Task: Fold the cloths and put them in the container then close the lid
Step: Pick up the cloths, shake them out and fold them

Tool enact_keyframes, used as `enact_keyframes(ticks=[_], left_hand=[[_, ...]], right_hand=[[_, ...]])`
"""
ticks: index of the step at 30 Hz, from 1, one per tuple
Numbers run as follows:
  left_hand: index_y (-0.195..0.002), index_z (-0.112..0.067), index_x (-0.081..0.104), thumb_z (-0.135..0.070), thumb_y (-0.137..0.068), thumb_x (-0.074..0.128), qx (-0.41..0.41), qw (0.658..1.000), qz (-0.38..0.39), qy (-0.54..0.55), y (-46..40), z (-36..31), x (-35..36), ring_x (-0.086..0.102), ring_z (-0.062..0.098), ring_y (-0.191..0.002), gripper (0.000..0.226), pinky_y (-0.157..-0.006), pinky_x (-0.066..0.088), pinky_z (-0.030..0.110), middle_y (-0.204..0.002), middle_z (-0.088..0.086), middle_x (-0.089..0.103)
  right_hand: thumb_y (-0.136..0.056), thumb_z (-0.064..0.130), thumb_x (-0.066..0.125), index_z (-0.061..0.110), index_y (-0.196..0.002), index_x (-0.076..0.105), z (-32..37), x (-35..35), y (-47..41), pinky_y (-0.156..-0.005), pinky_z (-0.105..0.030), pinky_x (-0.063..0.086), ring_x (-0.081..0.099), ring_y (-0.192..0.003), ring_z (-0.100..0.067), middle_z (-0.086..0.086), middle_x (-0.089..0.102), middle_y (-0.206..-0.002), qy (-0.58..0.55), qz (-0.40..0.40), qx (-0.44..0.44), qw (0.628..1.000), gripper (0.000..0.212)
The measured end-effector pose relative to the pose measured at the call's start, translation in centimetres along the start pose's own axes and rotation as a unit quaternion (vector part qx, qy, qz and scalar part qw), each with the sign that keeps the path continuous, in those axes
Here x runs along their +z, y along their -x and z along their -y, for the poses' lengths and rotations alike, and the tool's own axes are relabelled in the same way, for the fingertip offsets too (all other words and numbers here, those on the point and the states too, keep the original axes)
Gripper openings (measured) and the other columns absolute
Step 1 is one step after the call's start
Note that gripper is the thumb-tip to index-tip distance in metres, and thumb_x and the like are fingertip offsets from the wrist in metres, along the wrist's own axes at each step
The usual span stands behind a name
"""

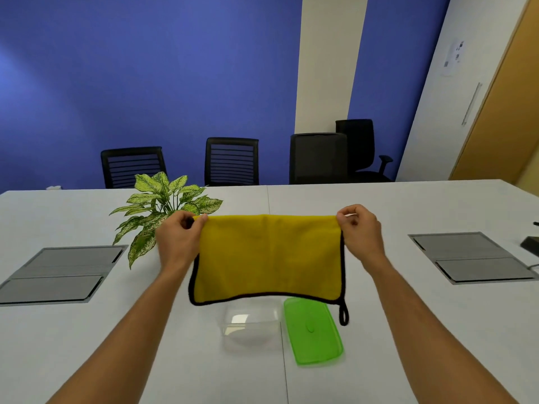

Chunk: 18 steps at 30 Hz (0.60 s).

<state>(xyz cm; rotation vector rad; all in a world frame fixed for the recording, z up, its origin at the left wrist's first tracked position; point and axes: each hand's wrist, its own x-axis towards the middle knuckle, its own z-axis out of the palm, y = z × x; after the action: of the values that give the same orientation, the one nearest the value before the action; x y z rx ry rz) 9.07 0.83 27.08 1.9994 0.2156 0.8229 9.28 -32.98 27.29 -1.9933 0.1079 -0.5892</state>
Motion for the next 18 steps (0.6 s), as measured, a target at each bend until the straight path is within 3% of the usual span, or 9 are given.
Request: enact_keyframes(ticks=[4, 9, 11, 13, 15, 18], left_hand=[[-0.092, -0.012, 0.070, -0.029, -0.083, 0.074, 0.073, 0.996, 0.044, 0.040, 2.1, -3.5, 1.9, 0.050, 0.000, -0.057, 0.019, -0.053, 0.038, 0.011, -0.063, -0.006, 0.056], [-0.093, -0.019, 0.069, -0.026, -0.085, 0.073, 0.125, 0.982, 0.119, 0.080, 3.6, -7.5, 3.7, 0.054, 0.006, -0.060, 0.011, -0.055, 0.041, 0.011, -0.065, -0.006, 0.057], [-0.091, -0.015, 0.072, -0.025, -0.089, 0.068, 0.118, 0.976, 0.155, 0.093, 3.8, -8.5, 4.1, 0.062, 0.010, -0.068, 0.012, -0.061, 0.052, 0.019, -0.072, -0.006, 0.064], [-0.095, -0.011, 0.072, -0.024, -0.092, 0.063, 0.078, 0.971, 0.196, 0.116, 3.7, -9.0, 4.1, 0.069, 0.020, -0.074, 0.016, -0.059, 0.061, 0.035, -0.080, 0.002, 0.068], [-0.098, -0.009, 0.072, -0.020, -0.094, 0.060, 0.051, 0.960, 0.235, 0.142, 3.6, -9.0, 3.8, 0.072, 0.025, -0.074, 0.017, -0.059, 0.063, 0.041, -0.085, 0.010, 0.070], [-0.098, -0.005, 0.071, -0.007, -0.093, 0.052, 0.032, 0.941, 0.287, 0.175, 3.5, -8.8, 3.2, 0.073, 0.029, -0.072, 0.020, -0.061, 0.063, 0.039, -0.084, 0.019, 0.072]], right_hand=[[-0.088, 0.021, 0.065, 0.020, -0.084, 0.064, 3.0, 3.0, 1.6, -0.069, -0.034, 0.053, 0.064, -0.070, -0.017, 0.000, 0.066, -0.072, -0.005, 0.013, -0.061, 0.998, 0.004], [-0.087, 0.025, 0.066, 0.022, -0.083, 0.063, 6.7, 6.2, 3.3, -0.062, -0.023, 0.051, 0.063, -0.066, -0.007, 0.006, 0.065, -0.069, -0.039, 0.034, -0.101, 0.994, 0.005], [-0.089, 0.029, 0.065, 0.024, -0.086, 0.062, 7.7, 7.0, 3.8, -0.056, -0.013, 0.050, 0.063, -0.065, -0.004, 0.010, 0.064, -0.071, -0.052, 0.051, -0.104, 0.992, 0.006], [-0.090, 0.032, 0.063, 0.025, -0.090, 0.060, 8.2, 7.3, 4.0, -0.053, -0.005, 0.048, 0.064, -0.067, -0.004, 0.011, 0.063, -0.076, -0.062, 0.059, -0.101, 0.991, 0.008], [-0.089, 0.033, 0.063, 0.024, -0.092, 0.061, 8.4, 7.1, 4.0, -0.056, -0.005, 0.048, 0.064, -0.069, -0.005, 0.009, 0.065, -0.080, -0.071, 0.071, -0.098, 0.990, 0.010], [-0.087, 0.030, 0.066, 0.022, -0.094, 0.062, 8.2, 6.8, 4.0, -0.062, -0.013, 0.053, 0.067, -0.073, -0.009, 0.005, 0.068, -0.083, -0.074, 0.100, -0.098, 0.987, 0.011]])
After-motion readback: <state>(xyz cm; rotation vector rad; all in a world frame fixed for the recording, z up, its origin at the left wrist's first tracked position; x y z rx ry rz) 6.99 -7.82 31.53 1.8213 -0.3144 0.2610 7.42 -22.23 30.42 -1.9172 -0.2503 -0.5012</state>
